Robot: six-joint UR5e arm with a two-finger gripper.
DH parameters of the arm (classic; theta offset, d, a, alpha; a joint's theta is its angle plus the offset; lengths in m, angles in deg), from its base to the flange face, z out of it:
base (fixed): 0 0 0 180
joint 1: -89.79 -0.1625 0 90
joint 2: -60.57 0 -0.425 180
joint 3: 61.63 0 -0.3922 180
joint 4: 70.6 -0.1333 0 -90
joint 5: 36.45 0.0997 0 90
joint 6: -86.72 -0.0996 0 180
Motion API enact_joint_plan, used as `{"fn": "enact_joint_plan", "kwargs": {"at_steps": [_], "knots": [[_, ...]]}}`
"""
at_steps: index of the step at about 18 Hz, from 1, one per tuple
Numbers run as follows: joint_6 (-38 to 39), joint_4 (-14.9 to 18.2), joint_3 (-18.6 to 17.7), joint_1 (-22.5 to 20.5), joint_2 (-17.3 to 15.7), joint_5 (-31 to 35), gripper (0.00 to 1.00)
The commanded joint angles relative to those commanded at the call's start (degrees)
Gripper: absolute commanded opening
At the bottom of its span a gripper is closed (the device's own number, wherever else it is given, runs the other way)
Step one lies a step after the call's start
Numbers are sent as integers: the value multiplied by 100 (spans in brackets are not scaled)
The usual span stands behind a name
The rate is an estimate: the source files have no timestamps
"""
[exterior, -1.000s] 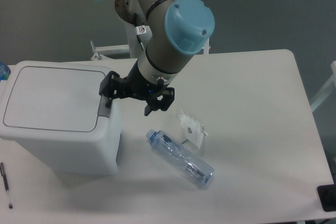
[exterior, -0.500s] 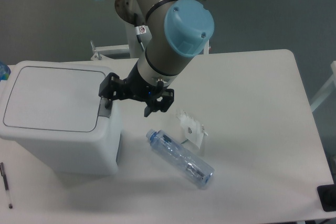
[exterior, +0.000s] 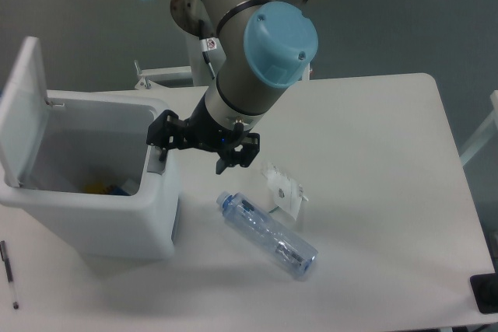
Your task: Open the trash can
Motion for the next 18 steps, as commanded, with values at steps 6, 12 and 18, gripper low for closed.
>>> {"fn": "enact_joint_plan", "kwargs": {"at_steps": [6, 12, 18], "knots": [[-26, -9, 184, -79, -62, 52, 100], [-412, -324, 316, -456, 0, 438, 100], [-1659, -755, 281, -939, 175, 948, 100]]}}
